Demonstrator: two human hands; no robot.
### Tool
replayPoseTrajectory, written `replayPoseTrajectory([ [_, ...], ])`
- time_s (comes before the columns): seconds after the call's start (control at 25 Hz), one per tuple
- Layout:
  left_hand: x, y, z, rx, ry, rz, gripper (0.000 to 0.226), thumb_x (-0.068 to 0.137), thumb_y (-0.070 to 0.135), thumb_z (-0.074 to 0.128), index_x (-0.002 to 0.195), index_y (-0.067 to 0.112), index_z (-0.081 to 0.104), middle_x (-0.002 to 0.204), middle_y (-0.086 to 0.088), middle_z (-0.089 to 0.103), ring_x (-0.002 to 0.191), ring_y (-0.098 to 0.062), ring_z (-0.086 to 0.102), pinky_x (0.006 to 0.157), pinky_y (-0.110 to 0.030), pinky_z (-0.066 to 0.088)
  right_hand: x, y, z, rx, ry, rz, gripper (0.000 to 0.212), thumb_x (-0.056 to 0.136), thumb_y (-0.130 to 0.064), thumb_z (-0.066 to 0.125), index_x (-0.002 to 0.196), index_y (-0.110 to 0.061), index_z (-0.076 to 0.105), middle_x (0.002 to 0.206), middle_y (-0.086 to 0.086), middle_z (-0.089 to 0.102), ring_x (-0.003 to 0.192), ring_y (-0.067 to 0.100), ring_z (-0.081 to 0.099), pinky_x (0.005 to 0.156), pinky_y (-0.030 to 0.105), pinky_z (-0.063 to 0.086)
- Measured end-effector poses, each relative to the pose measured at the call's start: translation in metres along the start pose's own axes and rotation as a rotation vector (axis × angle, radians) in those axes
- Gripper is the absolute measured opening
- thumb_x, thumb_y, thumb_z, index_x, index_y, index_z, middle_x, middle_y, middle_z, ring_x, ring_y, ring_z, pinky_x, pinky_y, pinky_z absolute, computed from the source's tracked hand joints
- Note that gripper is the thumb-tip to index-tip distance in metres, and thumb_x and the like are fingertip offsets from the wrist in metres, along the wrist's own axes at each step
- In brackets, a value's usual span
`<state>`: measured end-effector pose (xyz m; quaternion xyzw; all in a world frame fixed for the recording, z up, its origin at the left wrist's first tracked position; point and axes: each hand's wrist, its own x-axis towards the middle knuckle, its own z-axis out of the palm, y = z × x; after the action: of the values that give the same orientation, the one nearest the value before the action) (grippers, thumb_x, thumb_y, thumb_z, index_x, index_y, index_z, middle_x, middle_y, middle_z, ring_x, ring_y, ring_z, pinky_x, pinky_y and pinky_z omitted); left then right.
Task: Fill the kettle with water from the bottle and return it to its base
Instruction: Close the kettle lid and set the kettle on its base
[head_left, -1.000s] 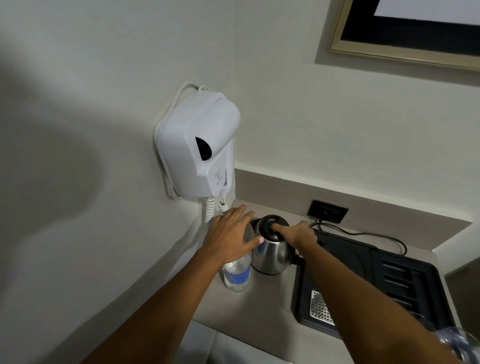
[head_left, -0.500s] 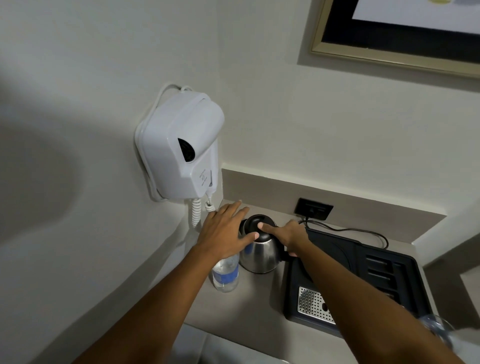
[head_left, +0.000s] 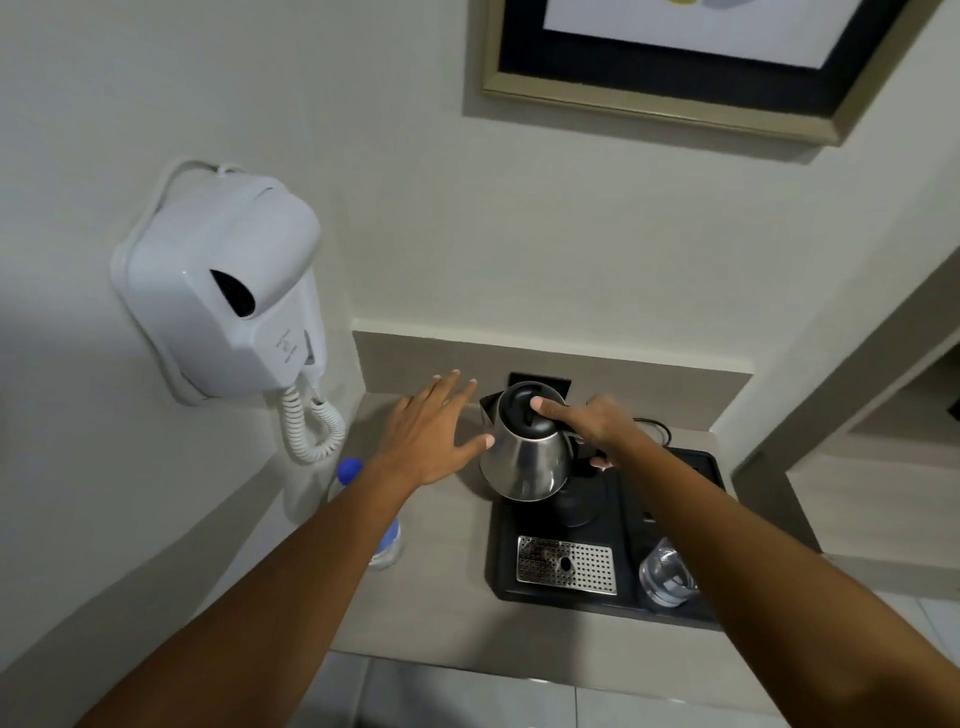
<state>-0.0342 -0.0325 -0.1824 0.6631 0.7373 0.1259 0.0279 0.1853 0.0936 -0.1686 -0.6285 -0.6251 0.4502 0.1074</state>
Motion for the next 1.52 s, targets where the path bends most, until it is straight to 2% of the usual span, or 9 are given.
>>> replayPoseTrajectory([
  [0.24, -0.001, 0.024, 0.027, 0.004, -0.069, 0.018, 0.084, 0.084, 0.071, 0.038, 0.149, 0.029, 0.007, 0.161, -0.002, 0.003, 0.146, -0.024, 0.006, 0.113, -0.052, 0.022, 0.009, 0.054, -0.041, 0.129, 0.036, 0.113, 0.067, 0.056, -0.069, 0.087, 0.085, -0.014, 0.062, 0.108, 0.012, 0.067, 0.082, 0.024, 0.063, 0.064, 0.037, 0.051],
  [0.4, 0.001, 0.039, 0.039, 0.016, -0.092, 0.02, 0.082, 0.085, 0.069, 0.038, 0.149, 0.029, 0.007, 0.161, -0.001, 0.003, 0.146, -0.023, 0.007, 0.113, -0.052, 0.022, 0.015, 0.077, -0.047, 0.25, -0.023, 0.176, 0.08, 0.059, -0.066, 0.087, 0.112, -0.012, 0.06, 0.113, 0.007, 0.064, 0.098, 0.027, 0.059, 0.08, 0.047, 0.049],
  [0.56, 0.01, 0.051, 0.046, -0.062, -0.092, -0.011, 0.081, 0.085, 0.068, 0.042, 0.149, 0.03, 0.01, 0.161, -0.001, 0.007, 0.145, -0.023, 0.01, 0.112, -0.053, 0.024, 0.023, 0.078, -0.05, 0.217, -0.05, 0.121, 0.079, 0.054, -0.072, 0.085, 0.099, -0.012, 0.061, 0.098, 0.0, 0.064, 0.081, 0.015, 0.059, 0.075, 0.044, 0.052],
  [0.68, 0.016, 0.057, 0.056, -0.147, -0.112, -0.073, 0.081, 0.084, 0.069, 0.042, 0.148, 0.029, 0.014, 0.16, -0.002, 0.011, 0.145, -0.025, 0.015, 0.111, -0.054, 0.026, 0.028, 0.075, -0.05, 0.184, -0.076, 0.115, 0.086, 0.049, -0.075, 0.084, 0.103, -0.012, 0.066, 0.108, 0.004, 0.067, 0.089, 0.018, 0.064, 0.074, 0.044, 0.054],
  [0.88, 0.029, 0.064, 0.076, -0.323, -0.151, -0.206, 0.069, 0.09, 0.057, 0.047, 0.144, 0.017, 0.032, 0.154, -0.008, 0.031, 0.14, -0.029, 0.027, 0.112, -0.049, 0.026, 0.037, 0.077, -0.049, 0.162, -0.093, 0.107, 0.073, 0.048, -0.078, 0.082, 0.082, -0.02, 0.055, 0.112, 0.005, 0.066, 0.093, 0.02, 0.064, 0.069, 0.042, 0.054],
  [1.0, 0.037, 0.077, 0.081, -0.538, -0.18, -0.222, 0.052, 0.095, 0.044, 0.048, 0.138, 0.015, 0.045, 0.144, -0.008, 0.048, 0.133, -0.025, 0.04, 0.11, -0.041, 0.031, 0.04, 0.079, -0.048, 0.142, -0.08, 0.103, 0.082, 0.049, -0.08, 0.08, 0.093, -0.016, 0.056, 0.114, 0.007, 0.064, 0.103, 0.027, 0.065, 0.063, 0.039, 0.054],
  [1.12, 0.04, 0.085, 0.086, -0.584, -0.135, -0.248, 0.047, 0.095, 0.04, 0.049, 0.135, 0.015, 0.048, 0.139, -0.007, 0.053, 0.127, -0.025, 0.046, 0.104, -0.037, 0.035, 0.04, 0.079, -0.047, 0.122, -0.056, 0.088, 0.099, 0.05, -0.081, 0.079, 0.114, -0.01, 0.054, 0.119, 0.009, 0.061, 0.108, 0.03, 0.064, 0.058, 0.038, 0.053],
  [1.28, 0.041, 0.086, 0.089, -0.602, -0.086, -0.273, 0.044, 0.093, 0.038, 0.053, 0.132, 0.017, 0.05, 0.137, -0.006, 0.054, 0.124, -0.027, 0.047, 0.104, -0.043, 0.037, 0.039, 0.082, -0.047, 0.138, -0.025, 0.069, 0.092, 0.057, -0.077, 0.08, 0.115, -0.011, 0.051, 0.12, 0.008, 0.055, 0.107, 0.029, 0.058, 0.055, 0.037, 0.052],
  [1.52, 0.036, 0.078, 0.092, -0.58, -0.033, -0.31, 0.049, 0.089, 0.044, 0.057, 0.13, 0.017, 0.052, 0.134, -0.007, 0.054, 0.125, -0.029, 0.045, 0.104, -0.043, 0.036, 0.042, 0.092, -0.042, 0.135, 0.046, -0.005, 0.079, 0.066, -0.069, 0.081, 0.11, -0.011, 0.051, 0.112, 0.006, 0.056, 0.1, 0.025, 0.056, 0.091, 0.053, 0.058],
])
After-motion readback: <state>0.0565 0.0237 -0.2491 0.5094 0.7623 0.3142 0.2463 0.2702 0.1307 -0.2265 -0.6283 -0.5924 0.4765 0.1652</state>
